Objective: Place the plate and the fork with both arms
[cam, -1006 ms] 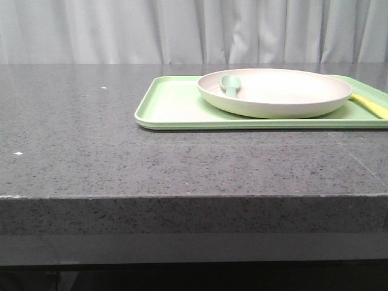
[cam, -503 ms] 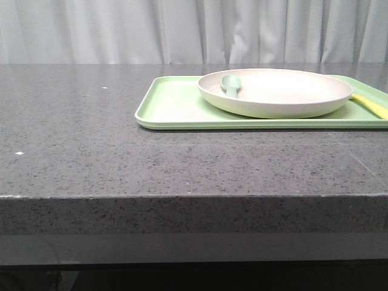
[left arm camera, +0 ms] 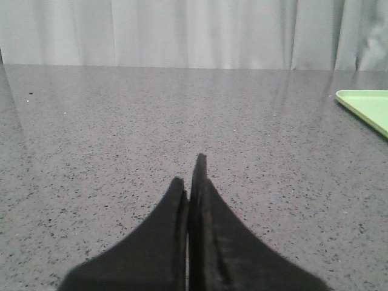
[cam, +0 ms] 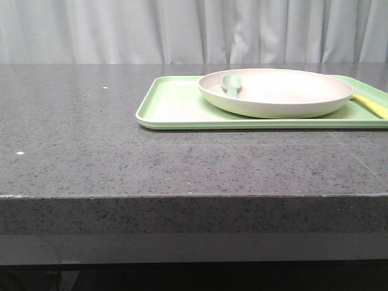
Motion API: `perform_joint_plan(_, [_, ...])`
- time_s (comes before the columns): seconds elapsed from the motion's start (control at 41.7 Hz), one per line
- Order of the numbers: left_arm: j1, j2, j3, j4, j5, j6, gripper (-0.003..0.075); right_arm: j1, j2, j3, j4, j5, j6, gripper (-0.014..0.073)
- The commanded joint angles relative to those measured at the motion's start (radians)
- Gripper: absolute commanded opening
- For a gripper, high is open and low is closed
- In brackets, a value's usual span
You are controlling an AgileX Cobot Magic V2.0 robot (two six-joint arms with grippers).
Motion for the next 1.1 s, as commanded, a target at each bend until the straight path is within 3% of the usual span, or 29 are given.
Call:
perform_joint_plan(0.0, [-0.001,-0.023,0.001,-0.008,-0.09,-0.008,-0.0018,0.005,-0.045,0.005,-0.051,-0.1,-0.012,-0.0068])
perform_joint_plan(0.335, [-0.001,-0.022,0.001,-0.008,-0.09,-0.008,-0.0018,0.005,-0.328,0.405,-0.059,-0.658,-0.012,-0.0068])
perform_joint_plan(0.719, [-0.001,-0.02,0.001,-0.008,-0.09,-0.008,-0.0018,-0.03,-0.528,0.847,-0.059,-1.135,-0.012,-0.0068])
perform_joint_plan(1.078, [-0.001,-0.02,0.001,-0.008,-0.09,-0.008,-0.0018,-0.035,-0.544,0.842,-0.059,-1.093,-0.012,-0.0068])
